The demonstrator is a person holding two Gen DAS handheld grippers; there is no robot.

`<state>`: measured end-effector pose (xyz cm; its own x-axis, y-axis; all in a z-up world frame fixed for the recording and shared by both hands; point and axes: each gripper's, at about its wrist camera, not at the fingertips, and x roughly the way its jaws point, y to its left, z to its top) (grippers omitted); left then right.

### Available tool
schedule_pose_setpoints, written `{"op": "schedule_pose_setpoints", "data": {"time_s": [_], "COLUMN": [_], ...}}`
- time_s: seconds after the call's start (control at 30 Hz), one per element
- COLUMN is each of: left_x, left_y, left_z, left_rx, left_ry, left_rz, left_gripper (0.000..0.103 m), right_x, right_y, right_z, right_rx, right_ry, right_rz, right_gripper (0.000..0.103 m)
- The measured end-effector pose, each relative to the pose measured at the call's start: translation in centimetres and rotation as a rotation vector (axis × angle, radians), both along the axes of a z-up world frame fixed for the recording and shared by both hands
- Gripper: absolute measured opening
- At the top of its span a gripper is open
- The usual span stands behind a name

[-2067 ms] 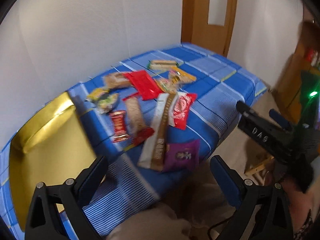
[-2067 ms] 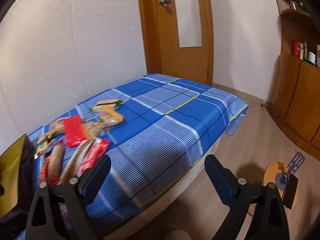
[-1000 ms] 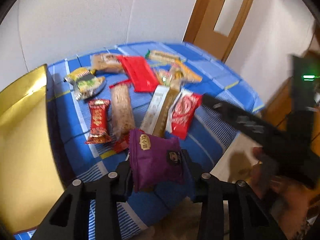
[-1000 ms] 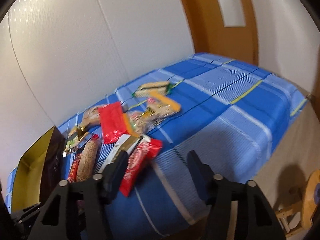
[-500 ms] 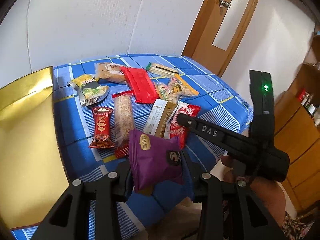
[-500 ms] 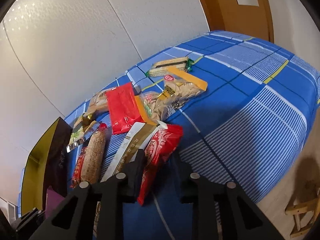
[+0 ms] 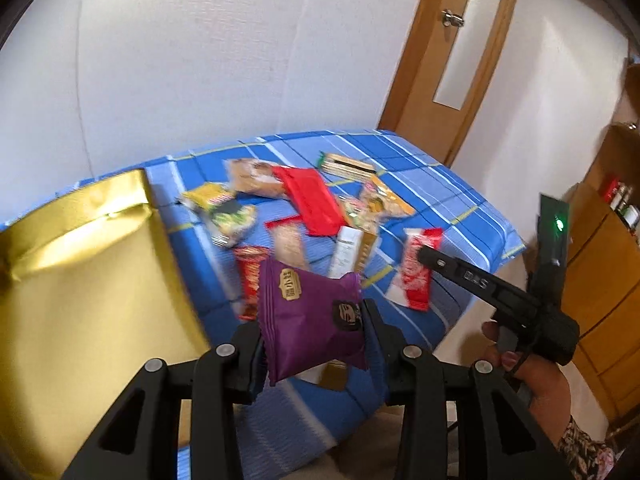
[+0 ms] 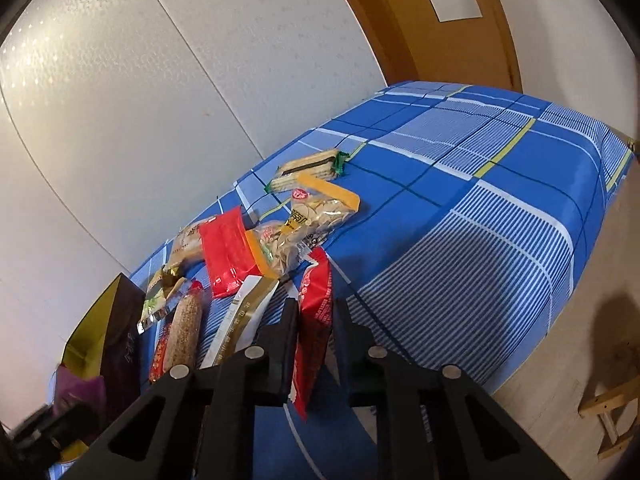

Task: Organize snacks
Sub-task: 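Carry the purple pouch over the gold tray and open the left gripper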

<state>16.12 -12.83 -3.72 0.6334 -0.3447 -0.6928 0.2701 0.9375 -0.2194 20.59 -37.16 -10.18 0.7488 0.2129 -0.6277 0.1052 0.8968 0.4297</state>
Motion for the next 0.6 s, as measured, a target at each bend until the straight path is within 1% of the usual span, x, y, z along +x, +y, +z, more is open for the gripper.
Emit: {"op": "schedule_pose_setpoints", "data": {"time_s": [0.17, 0.3, 0.43, 0.5, 0.6], "left_x": [1.9, 3.4, 5.8, 6.9, 8.1], "left_y": [4.5, 8.7, 13.7, 16.5, 19.4], "left_z": [0.9, 0.9, -0.1, -1.0, -2.3], "left_rx": [0.009, 0.038, 0.061, 0.088, 0.135], "left_ry": [0.028, 0.048, 0.104, 0.132, 0.165], "left_rz": [0.072, 0.147, 0.246, 0.311, 0.379], "left_gripper": [0.041, 0.041, 0.041, 0.041, 0.041], "right_x": [-0.2, -0.2, -0.2, -0.2, -0.2], "right_y": [0.6, 0.9, 1.1, 1.2, 1.3], "right_z": [0.3, 0.3, 0.2, 0.1, 0.0], "right_rx": [-0.015, -0.021, -0.028, -0.031, -0.034], "right_ry": [-0.024, -0.023, -0.024, -0.021, -0.015], "right_rz": [0.013, 0.013, 0.01, 0.009, 0.008], "right_gripper": [0.017, 0.017, 0.017, 0.017, 0.017]}}
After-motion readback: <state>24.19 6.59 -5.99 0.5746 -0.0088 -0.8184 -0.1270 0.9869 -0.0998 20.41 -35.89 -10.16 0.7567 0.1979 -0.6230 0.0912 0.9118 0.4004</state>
